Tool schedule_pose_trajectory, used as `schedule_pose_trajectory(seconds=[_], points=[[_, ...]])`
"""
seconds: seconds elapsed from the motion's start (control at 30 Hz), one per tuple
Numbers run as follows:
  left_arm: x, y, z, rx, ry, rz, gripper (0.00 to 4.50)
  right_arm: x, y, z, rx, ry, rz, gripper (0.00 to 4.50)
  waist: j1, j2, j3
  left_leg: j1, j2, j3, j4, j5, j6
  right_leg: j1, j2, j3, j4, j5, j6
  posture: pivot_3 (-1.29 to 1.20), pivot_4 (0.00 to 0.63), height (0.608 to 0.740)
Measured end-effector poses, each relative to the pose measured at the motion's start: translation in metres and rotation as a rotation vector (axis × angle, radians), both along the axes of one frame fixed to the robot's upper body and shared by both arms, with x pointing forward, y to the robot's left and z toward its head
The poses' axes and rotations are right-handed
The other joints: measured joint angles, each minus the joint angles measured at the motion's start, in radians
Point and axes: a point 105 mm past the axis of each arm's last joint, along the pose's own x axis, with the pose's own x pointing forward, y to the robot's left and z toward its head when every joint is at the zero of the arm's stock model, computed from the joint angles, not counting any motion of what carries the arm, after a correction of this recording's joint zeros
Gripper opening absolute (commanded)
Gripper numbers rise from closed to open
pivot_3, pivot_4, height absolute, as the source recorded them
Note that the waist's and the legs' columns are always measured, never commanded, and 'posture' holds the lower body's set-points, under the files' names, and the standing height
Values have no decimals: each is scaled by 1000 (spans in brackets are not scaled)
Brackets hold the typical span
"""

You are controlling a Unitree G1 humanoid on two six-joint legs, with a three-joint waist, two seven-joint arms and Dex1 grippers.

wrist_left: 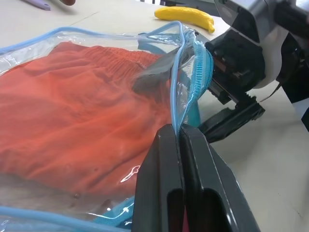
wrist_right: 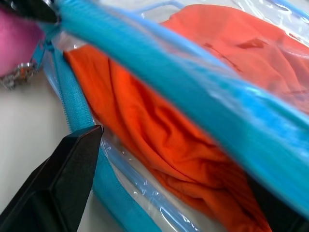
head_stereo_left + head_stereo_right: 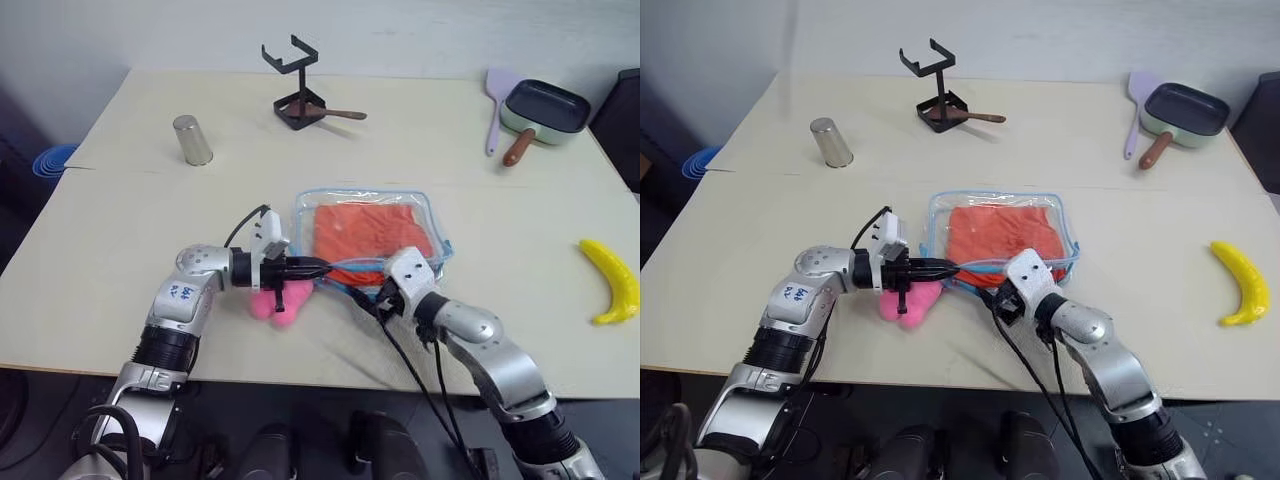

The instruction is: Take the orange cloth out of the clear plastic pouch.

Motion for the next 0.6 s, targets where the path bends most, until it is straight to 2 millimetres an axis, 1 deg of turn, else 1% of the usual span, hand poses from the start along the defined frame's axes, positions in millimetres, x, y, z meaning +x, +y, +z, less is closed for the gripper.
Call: schedule_pose_trajectory(seconds=[0.1,0.17,0.3,0.4,0.5,0.6], points=[[0,0,0,-1,0,0,19,2,1,3,-155,-86,59,4500,-1,0,0,0,0,0,0,0,0,0,0,0,0,0,0,0,150,740],[0,0,0,-2,0,0,19,5,3,5,-217,-121,88,4500,-1,0,0,1,0,0,0,0,0,0,0,0,0,0,0,0,150,740],[1,0,-1,-3,7,4,19,12,9,6,-271,-105,117,4500,-9,-3,-2,3,0,0,0,0,0,3,0,0,1,0,0,0,150,740],[3,2,-2,-5,13,10,19,23,19,5,-237,-77,107,4500,-18,-6,-4,4,0,-1,0,1,-1,4,0,0,1,0,0,0,150,740],[5,2,0,-12,10,15,0,37,28,4,-211,-56,88,3920,-21,-7,-4,4,0,-1,1,2,-1,4,-1,0,1,0,0,0,150,740],[6,3,-1,-15,16,18,0,42,34,2,-196,-34,85,2932,-22,-8,-5,4,0,-1,1,2,-1,4,-1,0,2,0,0,0,150,740]])
